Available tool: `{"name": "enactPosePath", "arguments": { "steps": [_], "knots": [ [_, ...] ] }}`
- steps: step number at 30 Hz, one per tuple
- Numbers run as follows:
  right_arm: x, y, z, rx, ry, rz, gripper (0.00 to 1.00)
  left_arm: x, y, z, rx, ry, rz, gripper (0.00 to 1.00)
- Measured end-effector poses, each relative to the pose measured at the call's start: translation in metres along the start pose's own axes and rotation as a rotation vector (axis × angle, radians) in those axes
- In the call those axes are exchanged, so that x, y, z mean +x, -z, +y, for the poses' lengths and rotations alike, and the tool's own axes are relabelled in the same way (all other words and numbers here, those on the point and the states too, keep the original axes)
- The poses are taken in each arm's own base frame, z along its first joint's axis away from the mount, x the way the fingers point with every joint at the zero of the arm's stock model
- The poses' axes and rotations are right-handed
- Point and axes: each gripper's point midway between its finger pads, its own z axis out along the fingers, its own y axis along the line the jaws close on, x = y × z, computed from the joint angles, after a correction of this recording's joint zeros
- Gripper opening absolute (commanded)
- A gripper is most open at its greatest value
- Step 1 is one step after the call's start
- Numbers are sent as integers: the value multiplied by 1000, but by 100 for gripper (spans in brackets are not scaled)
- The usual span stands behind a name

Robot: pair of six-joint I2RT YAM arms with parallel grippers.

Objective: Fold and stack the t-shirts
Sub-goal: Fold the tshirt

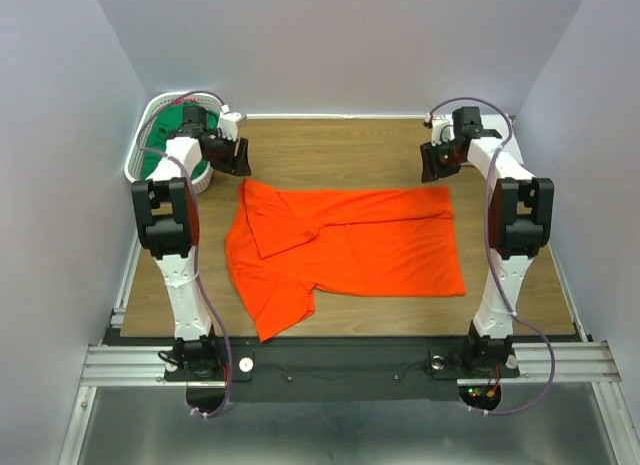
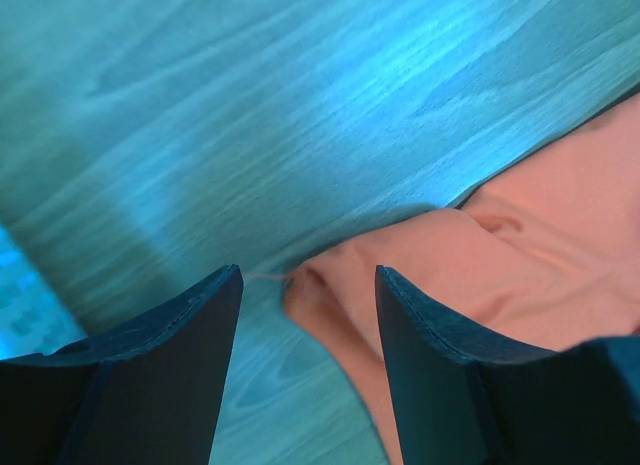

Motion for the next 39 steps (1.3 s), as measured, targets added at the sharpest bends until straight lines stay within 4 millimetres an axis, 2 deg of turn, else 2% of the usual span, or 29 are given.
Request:
{"name": "enactPosePath", "arguments": {
  "steps": [4, 9, 13, 15, 19, 22, 27, 30, 32, 39],
  "knots": [
    [15, -14, -3, -2, 25, 51, 49, 14, -16, -2, 13, 16, 39, 69],
    [19, -16, -6, 3, 52, 65, 49, 16, -19, -2, 9, 5, 43, 69],
    [24, -20, -11, 22, 69, 84, 48, 26, -21, -1, 4, 12, 65, 66],
    [29, -24, -14, 30, 75, 101, 48, 29, -22, 0, -3, 13, 74, 62],
    [39, -33, -18, 37, 85, 133, 40, 31, -22, 2, -12, 11, 78, 52],
    [40, -33, -21, 45, 99, 137, 35, 31, -23, 2, -10, 10, 79, 41],
    [43, -33, -25, 59, 117, 145, 26, 42, -30, 2, -1, 23, 95, 30],
    [44, -32, -29, 70, 119, 148, 15, 48, -36, 3, 4, 34, 107, 12],
    [45, -31, -32, 72, 117, 148, 1, 48, -37, 3, 5, 39, 103, 0],
    [46, -28, -42, 98, 113, 151, 1, 43, -40, 8, -20, 67, 67, 0]
  ]
}}
